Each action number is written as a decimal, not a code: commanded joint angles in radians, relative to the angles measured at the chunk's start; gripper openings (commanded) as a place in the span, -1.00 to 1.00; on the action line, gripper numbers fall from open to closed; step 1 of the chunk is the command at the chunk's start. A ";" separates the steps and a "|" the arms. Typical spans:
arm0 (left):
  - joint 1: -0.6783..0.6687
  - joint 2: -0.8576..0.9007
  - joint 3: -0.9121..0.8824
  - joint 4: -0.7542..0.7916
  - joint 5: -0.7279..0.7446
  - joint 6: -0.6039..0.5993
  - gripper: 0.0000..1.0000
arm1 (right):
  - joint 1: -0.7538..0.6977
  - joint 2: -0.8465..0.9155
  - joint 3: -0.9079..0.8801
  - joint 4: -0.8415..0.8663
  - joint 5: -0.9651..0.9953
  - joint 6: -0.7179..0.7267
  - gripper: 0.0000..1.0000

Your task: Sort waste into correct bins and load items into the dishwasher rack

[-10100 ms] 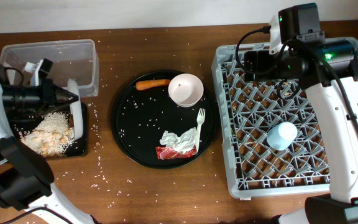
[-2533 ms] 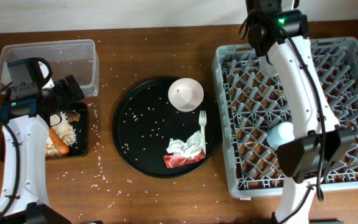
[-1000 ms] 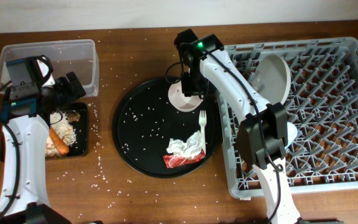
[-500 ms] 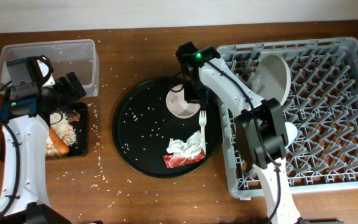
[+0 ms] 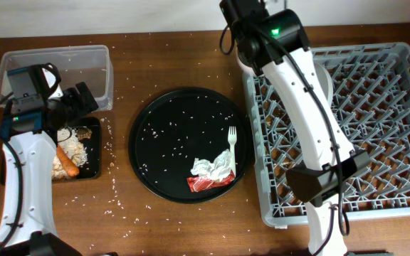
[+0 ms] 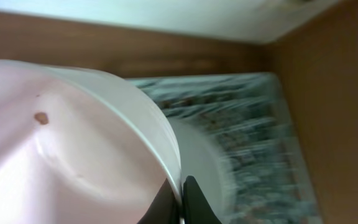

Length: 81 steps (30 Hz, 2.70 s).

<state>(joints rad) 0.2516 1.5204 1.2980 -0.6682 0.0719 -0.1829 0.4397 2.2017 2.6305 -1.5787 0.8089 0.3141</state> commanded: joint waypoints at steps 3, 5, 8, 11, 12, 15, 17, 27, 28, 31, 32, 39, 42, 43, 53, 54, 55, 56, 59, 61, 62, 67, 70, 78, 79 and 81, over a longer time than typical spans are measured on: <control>0.000 -0.008 0.007 0.002 0.011 0.005 0.98 | -0.106 0.055 -0.153 0.038 0.280 -0.101 -0.92; 0.000 -0.008 0.007 0.004 0.011 0.005 0.98 | -0.134 0.068 -0.232 0.083 0.300 -0.127 -0.92; 0.000 -0.008 0.007 0.016 0.011 0.005 0.98 | -0.127 0.068 -0.353 0.185 0.308 -0.188 -0.92; 0.000 -0.008 0.007 0.018 0.011 0.005 0.98 | -0.100 0.071 -0.430 0.293 0.329 -0.214 -0.92; 0.000 -0.008 0.007 0.018 0.011 0.005 0.98 | -0.092 0.076 -0.433 0.299 0.329 -0.214 -0.92; 0.000 -0.008 0.007 0.019 0.011 0.005 0.98 | -0.087 0.083 -0.433 0.304 0.330 -0.214 -0.92; 0.000 -0.008 0.007 0.021 0.011 0.005 0.98 | -0.089 0.083 -0.433 0.325 0.344 -0.213 -0.92; 0.000 -0.008 0.007 0.021 0.011 0.005 0.98 | -0.085 0.083 -0.607 0.453 0.381 -0.209 -0.92; 0.000 -0.008 0.007 0.021 0.011 0.005 0.98 | -0.085 0.083 -0.630 0.459 0.385 -0.209 -0.92; 0.000 -0.008 0.007 0.021 0.011 0.005 0.98 | -0.071 0.083 -0.640 0.457 0.386 -0.209 -0.92; 0.000 -0.008 0.007 0.021 0.011 0.005 0.98 | -0.048 0.083 -0.640 0.452 0.393 -0.209 -0.92; 0.000 -0.008 0.007 0.021 0.011 0.005 0.98 | 0.081 0.083 -0.640 0.365 0.370 -0.209 -0.49; 0.000 -0.008 0.007 0.021 0.011 0.005 0.98 | 0.085 0.083 -0.640 0.344 0.370 -0.209 0.42; 0.000 -0.008 0.007 0.021 0.011 0.005 0.98 | 0.085 0.083 -0.640 0.344 0.370 -0.209 0.66; 0.000 -0.008 0.007 0.021 0.011 0.005 0.98 | 0.084 -0.055 -0.374 0.233 0.048 -0.240 0.97; 0.000 -0.008 0.007 0.020 0.011 0.005 0.98 | 0.087 -0.060 -0.356 0.215 -0.003 -0.240 0.97; 0.000 -0.008 0.007 0.016 0.011 0.005 0.98 | 0.095 -0.064 -0.316 0.171 -0.175 -0.240 0.98; 0.000 -0.008 0.007 0.009 0.011 0.006 0.98 | 0.101 -0.064 -0.301 0.143 -0.344 -0.240 0.97; 0.000 -0.008 0.007 -0.013 0.011 0.005 0.98 | 0.105 -0.064 -0.319 0.093 -0.655 -0.240 0.99; 0.000 -0.008 0.007 -0.037 0.012 0.006 0.98 | 0.105 -0.063 -0.336 0.079 -0.728 -0.240 0.96; -0.001 -0.008 0.007 -0.045 0.012 0.006 0.98 | 0.105 -0.063 -0.337 0.063 -0.746 -0.245 0.94; -0.042 -0.008 0.007 -0.095 0.105 0.185 0.98 | 0.109 -0.063 -0.338 -0.054 -0.877 -0.364 0.82; -0.056 -0.008 0.007 -0.097 0.104 0.193 0.98 | 0.156 -0.063 -0.396 -0.072 -0.914 -0.393 0.78; -0.055 -0.008 0.007 -0.093 0.104 0.200 0.98 | 0.321 -0.063 -0.775 0.052 -0.910 -0.465 0.52; -0.055 -0.008 0.007 -0.093 0.104 0.200 0.98 | 0.328 -0.063 -0.802 0.085 -0.910 -0.465 0.49; -0.055 -0.008 0.007 -0.093 0.105 0.199 0.98 | 0.344 -0.064 -0.870 0.182 -0.910 -0.468 0.46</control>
<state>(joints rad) 0.1955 1.5204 1.2980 -0.7624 0.1619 0.0006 0.7658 2.1475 1.8187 -1.4601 -0.0959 -0.1417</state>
